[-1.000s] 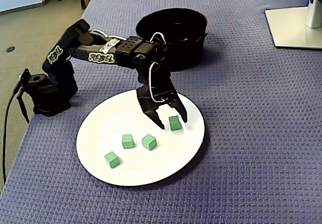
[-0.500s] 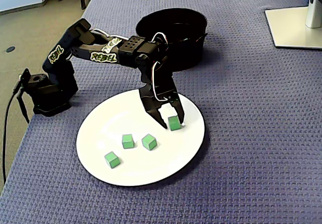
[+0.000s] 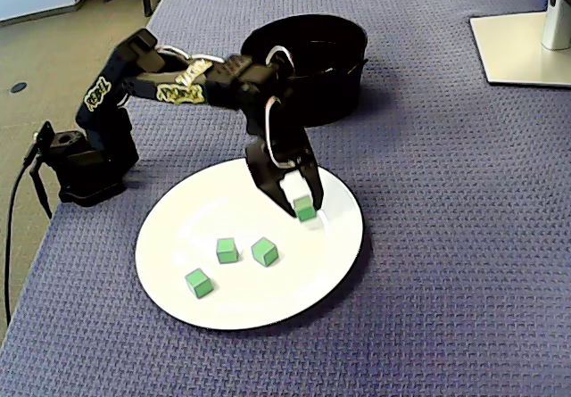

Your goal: Pick up the items on the white plate and put them in the black container.

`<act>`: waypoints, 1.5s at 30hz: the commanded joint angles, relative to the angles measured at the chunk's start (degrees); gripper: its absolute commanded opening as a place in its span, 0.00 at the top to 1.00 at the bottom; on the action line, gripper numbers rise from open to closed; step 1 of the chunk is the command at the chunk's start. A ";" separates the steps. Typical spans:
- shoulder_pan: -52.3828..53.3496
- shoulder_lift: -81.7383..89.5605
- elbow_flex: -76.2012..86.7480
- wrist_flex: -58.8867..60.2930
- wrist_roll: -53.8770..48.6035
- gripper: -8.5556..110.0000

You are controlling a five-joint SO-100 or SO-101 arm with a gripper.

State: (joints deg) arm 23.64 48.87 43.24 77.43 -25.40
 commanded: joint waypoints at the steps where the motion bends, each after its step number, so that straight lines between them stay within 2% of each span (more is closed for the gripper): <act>1: -2.90 24.70 -1.41 1.14 2.37 0.93; 3: -8.96 34.80 0.26 0.18 0.18 0.93; 7: -27.60 50.36 7.47 -2.64 -5.54 0.93; 10: -42.01 55.72 14.85 -4.22 -8.96 0.93; 13: -51.50 56.34 25.40 -7.38 -9.76 0.93; 17: -54.23 52.12 38.67 -15.38 -7.12 0.93; 22: -54.14 45.53 54.23 -32.87 -6.15 0.93; 25: -55.20 42.71 55.20 -33.93 -4.13 0.93; 26: -55.28 42.71 55.28 -33.84 -3.34 0.90; 27: -55.20 42.80 55.46 -33.75 -2.72 0.83; 28: -54.84 43.15 55.55 -33.66 -2.81 0.77; 30: -53.35 45.09 54.93 -32.34 -1.32 0.71; 33: -49.22 49.22 49.31 -22.50 0.09 0.71; 36: -40.34 53.79 41.48 -11.60 3.96 0.71; 39: -27.77 55.46 34.01 -3.16 1.85 0.74; 42: -12.13 55.46 29.53 2.20 -4.39 0.77; 45: 2.29 52.73 29.97 2.37 -0.62 0.75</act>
State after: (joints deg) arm 8.61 101.07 76.99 77.61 -27.07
